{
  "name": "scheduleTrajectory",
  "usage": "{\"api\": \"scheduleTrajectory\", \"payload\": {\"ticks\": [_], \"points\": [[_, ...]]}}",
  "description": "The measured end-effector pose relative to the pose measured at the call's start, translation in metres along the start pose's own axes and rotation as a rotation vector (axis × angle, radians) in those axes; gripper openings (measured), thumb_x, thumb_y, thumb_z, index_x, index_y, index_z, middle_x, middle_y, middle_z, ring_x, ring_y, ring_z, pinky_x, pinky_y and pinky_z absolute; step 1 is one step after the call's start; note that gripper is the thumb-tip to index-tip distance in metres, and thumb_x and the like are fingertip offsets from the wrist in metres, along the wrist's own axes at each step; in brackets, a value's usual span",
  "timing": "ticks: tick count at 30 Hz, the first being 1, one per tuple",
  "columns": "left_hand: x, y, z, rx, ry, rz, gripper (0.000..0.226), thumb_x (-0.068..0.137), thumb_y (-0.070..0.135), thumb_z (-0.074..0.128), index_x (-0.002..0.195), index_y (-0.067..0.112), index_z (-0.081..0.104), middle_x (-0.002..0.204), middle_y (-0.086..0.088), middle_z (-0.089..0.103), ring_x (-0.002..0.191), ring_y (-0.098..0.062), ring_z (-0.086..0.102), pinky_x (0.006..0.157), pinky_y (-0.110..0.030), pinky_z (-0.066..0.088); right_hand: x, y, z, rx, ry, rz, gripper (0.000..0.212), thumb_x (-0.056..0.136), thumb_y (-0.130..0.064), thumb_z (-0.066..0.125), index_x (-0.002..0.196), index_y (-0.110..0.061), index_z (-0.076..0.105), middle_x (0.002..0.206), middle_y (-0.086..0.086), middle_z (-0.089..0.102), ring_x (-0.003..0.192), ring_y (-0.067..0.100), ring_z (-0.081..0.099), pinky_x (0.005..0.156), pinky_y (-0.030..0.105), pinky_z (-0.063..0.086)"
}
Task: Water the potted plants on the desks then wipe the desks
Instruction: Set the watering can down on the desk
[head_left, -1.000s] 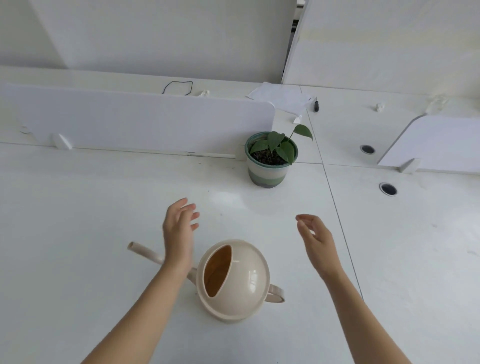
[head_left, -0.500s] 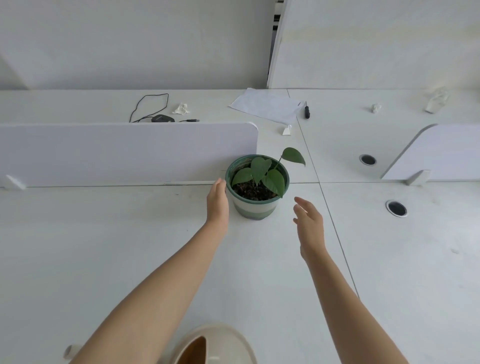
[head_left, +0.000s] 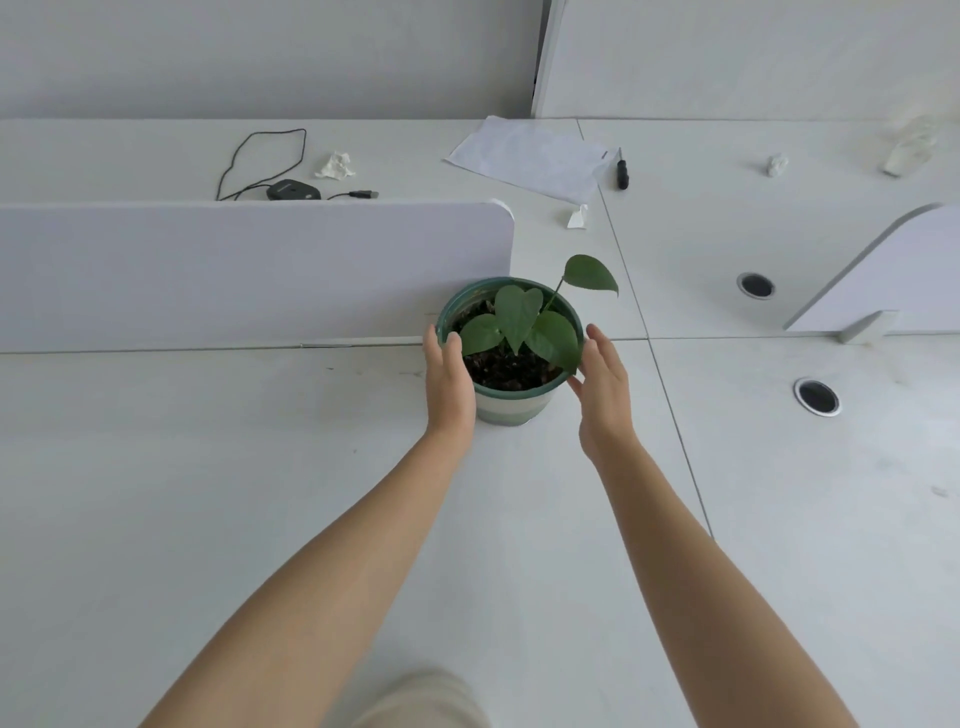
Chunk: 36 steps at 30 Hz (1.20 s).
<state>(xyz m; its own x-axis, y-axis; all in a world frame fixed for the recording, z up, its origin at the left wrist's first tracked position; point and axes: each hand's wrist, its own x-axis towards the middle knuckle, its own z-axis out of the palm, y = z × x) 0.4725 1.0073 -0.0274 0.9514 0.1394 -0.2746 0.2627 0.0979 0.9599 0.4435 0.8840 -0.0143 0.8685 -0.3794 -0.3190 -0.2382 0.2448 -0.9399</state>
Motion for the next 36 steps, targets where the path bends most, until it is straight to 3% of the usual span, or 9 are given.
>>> {"api": "scheduleTrajectory", "payload": {"ticks": [8,10,13,17,21,25,29,32,36], "points": [[-0.006,0.001,-0.022,0.013,-0.029,-0.023,0.053,0.101,0.032,0.021,0.149,0.018,0.005,0.158,0.002,0.009,0.144,-0.012,0.012,0.111,-0.024,0.012,-0.012,-0.001,-0.005,-0.024,0.063,0.012,0.046,0.097,-0.029,0.033,0.14,-0.013,0.033,0.145,0.003,0.04,0.131,0.016,0.039,0.113,0.037,0.03],[-0.001,0.003,-0.024,0.028,-0.046,-0.03,0.053,0.1,0.034,0.021,0.149,0.018,0.007,0.158,0.002,0.011,0.144,-0.014,0.015,0.117,-0.031,0.013,-0.023,0.003,0.001,-0.045,0.041,-0.011,0.04,0.097,-0.028,0.032,0.132,-0.014,0.044,0.135,-0.001,0.05,0.124,0.013,0.044,0.108,0.033,0.033],[-0.007,0.004,-0.017,0.079,-0.124,0.008,0.053,0.101,0.032,0.021,0.149,0.016,0.005,0.158,0.003,0.007,0.145,-0.011,0.009,0.116,-0.027,0.01,-0.029,0.004,0.009,-0.045,0.01,-0.047,0.03,0.098,-0.024,0.03,0.118,-0.021,0.053,0.115,-0.012,0.058,0.113,0.008,0.048,0.099,0.025,0.034],[-0.015,-0.001,-0.012,0.106,-0.144,0.047,0.054,0.101,0.029,0.019,0.148,0.015,-0.003,0.159,0.002,-0.001,0.145,-0.01,0.002,0.111,-0.02,0.006,-0.023,0.004,0.013,-0.062,0.002,0.001,0.045,0.097,-0.032,0.03,0.137,-0.014,0.041,0.143,-0.002,0.044,0.132,0.012,0.037,0.114,0.034,0.027],[-0.023,0.003,-0.011,0.133,-0.13,0.03,0.055,0.101,0.032,0.019,0.149,0.014,-0.001,0.159,0.001,0.0,0.145,-0.011,0.003,0.114,-0.024,0.005,-0.024,-0.008,0.013,-0.077,-0.024,0.005,0.033,0.098,-0.028,0.028,0.113,-0.015,0.054,0.113,-0.008,0.058,0.117,0.011,0.046,0.106,0.03,0.033],[-0.037,0.013,-0.027,0.199,-0.097,0.019,0.057,0.1,0.037,0.02,0.149,0.014,0.003,0.159,0.0,0.004,0.145,-0.013,0.005,0.115,-0.029,0.008,-0.04,-0.006,-0.002,-0.117,0.04,0.007,0.046,0.098,-0.032,0.03,0.141,-0.017,0.031,0.148,-0.002,0.035,0.136,0.015,0.031,0.114,0.036,0.026],[-0.069,0.023,-0.066,0.184,-0.04,0.041,0.054,0.1,0.035,0.023,0.149,0.015,0.012,0.156,-0.003,0.02,0.141,-0.02,0.026,0.116,-0.037,0.02,-0.082,0.004,-0.029,-0.116,0.069,-0.012,0.044,0.097,-0.029,0.035,0.14,-0.018,0.033,0.146,0.0,0.037,0.134,0.017,0.036,0.113,0.04,0.03],[-0.111,0.031,-0.102,0.111,0.03,0.097,0.044,0.099,0.026,0.029,0.141,0.014,0.03,0.131,-0.007,0.048,0.115,-0.023,0.052,0.096,-0.034,0.04,-0.123,0.008,-0.044,-0.08,0.076,-0.045,0.035,0.095,-0.022,0.042,0.129,-0.016,0.047,0.129,0.003,0.051,0.121,0.019,0.048,0.098,0.033,0.041],[-0.172,0.031,-0.154,0.017,0.17,0.217,0.028,0.097,0.02,0.036,0.122,0.017,0.048,0.108,-0.006,0.059,0.09,-0.018,0.06,0.077,-0.025,0.046,-0.177,0.019,-0.057,-0.165,0.042,-0.085,0.02,0.092,-0.015,0.047,0.109,-0.016,0.056,0.11,0.005,0.06,0.101,0.019,0.058,0.082,0.027,0.046]]}}
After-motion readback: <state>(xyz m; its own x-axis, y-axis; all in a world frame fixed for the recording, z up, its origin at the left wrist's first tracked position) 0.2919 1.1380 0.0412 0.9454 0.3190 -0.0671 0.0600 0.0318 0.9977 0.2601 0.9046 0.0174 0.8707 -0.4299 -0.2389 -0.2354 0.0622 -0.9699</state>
